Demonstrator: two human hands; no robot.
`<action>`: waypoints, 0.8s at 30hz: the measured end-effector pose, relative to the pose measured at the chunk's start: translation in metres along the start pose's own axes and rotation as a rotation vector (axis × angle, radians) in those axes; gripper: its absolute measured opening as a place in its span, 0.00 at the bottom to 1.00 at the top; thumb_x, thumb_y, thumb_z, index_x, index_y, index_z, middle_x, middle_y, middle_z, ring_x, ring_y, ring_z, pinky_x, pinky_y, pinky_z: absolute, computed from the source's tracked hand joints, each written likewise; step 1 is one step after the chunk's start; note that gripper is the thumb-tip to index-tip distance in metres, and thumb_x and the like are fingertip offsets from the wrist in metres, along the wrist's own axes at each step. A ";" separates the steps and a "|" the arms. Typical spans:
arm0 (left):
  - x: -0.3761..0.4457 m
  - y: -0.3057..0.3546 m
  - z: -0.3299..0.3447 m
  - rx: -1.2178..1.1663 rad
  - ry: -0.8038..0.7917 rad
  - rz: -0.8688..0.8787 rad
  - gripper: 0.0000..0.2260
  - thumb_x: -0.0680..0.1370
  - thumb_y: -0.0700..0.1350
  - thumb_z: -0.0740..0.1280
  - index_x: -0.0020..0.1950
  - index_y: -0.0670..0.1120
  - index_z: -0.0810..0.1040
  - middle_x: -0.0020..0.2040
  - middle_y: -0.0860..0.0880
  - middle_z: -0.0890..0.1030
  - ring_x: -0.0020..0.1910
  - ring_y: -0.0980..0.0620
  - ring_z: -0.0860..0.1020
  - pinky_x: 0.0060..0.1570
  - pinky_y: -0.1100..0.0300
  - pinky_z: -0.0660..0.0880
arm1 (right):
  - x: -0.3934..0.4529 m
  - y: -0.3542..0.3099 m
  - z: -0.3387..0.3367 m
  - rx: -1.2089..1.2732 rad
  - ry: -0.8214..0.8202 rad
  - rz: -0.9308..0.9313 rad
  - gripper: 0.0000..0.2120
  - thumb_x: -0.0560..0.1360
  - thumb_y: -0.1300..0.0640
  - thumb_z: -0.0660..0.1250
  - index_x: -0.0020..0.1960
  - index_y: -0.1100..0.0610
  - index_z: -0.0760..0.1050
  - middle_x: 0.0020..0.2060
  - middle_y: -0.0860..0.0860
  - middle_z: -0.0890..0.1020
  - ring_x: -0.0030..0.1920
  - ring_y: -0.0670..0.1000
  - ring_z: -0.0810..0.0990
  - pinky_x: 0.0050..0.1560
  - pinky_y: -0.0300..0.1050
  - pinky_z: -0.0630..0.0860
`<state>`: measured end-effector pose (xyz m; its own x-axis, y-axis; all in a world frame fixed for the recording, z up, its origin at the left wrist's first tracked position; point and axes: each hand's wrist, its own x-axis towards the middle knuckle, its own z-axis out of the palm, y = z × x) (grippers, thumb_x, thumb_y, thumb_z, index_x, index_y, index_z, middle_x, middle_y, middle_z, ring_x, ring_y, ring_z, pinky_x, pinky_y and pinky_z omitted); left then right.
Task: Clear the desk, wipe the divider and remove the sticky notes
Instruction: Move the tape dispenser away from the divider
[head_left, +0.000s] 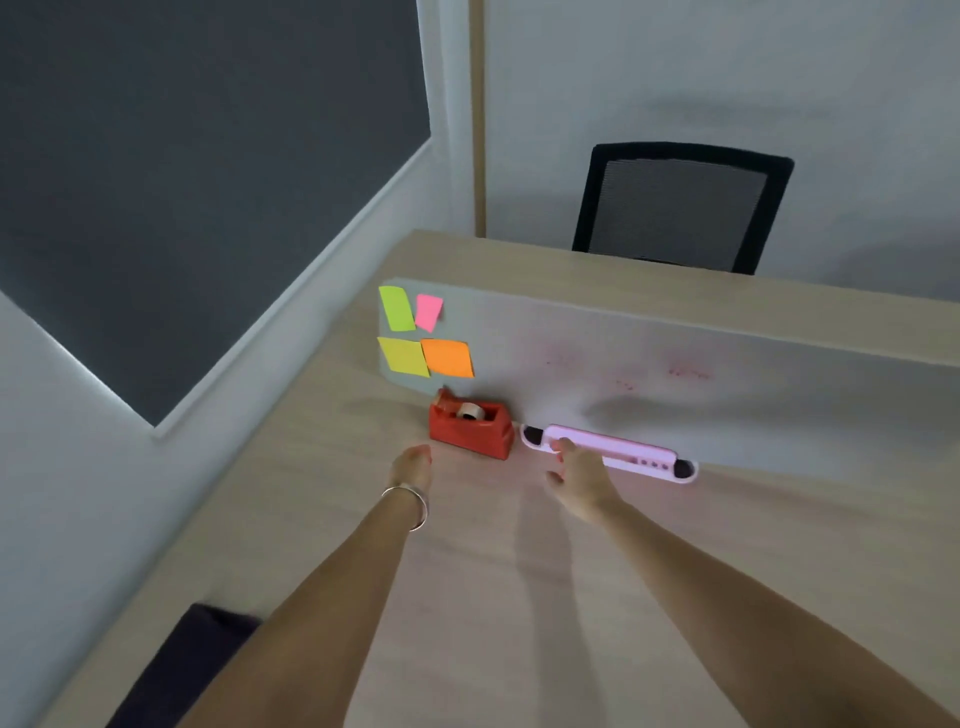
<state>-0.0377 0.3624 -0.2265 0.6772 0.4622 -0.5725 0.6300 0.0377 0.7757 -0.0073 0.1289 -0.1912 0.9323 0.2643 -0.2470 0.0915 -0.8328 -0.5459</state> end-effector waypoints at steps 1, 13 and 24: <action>0.016 0.002 -0.004 -0.018 0.005 0.000 0.13 0.77 0.48 0.56 0.54 0.46 0.77 0.57 0.42 0.76 0.54 0.43 0.75 0.56 0.51 0.72 | 0.014 -0.012 0.010 0.020 -0.004 0.004 0.23 0.74 0.59 0.66 0.68 0.61 0.67 0.59 0.60 0.77 0.61 0.60 0.75 0.62 0.47 0.70; 0.114 -0.001 0.005 0.063 -0.060 0.166 0.23 0.70 0.50 0.60 0.63 0.44 0.77 0.60 0.33 0.78 0.60 0.31 0.75 0.60 0.36 0.71 | 0.103 -0.070 0.056 -0.030 0.038 0.068 0.36 0.69 0.57 0.74 0.70 0.60 0.61 0.64 0.61 0.73 0.62 0.62 0.74 0.60 0.51 0.72; 0.013 -0.004 0.084 0.074 -0.277 0.188 0.09 0.78 0.38 0.62 0.55 0.40 0.80 0.40 0.43 0.76 0.37 0.49 0.73 0.31 0.64 0.70 | -0.007 0.026 -0.002 0.031 0.087 0.147 0.32 0.68 0.56 0.74 0.66 0.60 0.64 0.61 0.59 0.74 0.61 0.60 0.74 0.62 0.50 0.71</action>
<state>-0.0002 0.2939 -0.2593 0.8552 0.1964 -0.4797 0.5034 -0.0944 0.8589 -0.0108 0.1044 -0.2020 0.9617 0.0964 -0.2567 -0.0580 -0.8436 -0.5339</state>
